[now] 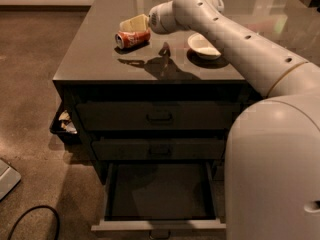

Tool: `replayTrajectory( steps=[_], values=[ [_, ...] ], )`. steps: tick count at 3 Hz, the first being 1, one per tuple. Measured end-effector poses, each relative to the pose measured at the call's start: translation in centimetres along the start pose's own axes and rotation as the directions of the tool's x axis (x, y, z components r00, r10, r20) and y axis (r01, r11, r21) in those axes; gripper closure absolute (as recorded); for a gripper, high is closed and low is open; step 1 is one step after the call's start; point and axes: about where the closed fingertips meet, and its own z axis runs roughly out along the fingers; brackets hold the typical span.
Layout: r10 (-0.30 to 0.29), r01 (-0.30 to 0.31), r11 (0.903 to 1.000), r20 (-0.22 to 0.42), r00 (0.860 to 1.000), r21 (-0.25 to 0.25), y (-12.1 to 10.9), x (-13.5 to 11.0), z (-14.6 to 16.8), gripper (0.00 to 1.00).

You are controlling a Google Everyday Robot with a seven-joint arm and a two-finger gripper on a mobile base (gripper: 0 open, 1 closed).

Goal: Place coke can into bottom drawer

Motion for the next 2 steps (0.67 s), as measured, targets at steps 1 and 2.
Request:
replayTrajectory(
  steps=[1,2],
  values=[
    [-0.015,0.015,0.9996,0.009,1.000,-0.023,-0.06,0.11,1.05,0.00],
    [-0.040,0.041,0.9975,0.015,0.999,-0.057,0.68,-0.01,1.78,0.00]
  ],
)
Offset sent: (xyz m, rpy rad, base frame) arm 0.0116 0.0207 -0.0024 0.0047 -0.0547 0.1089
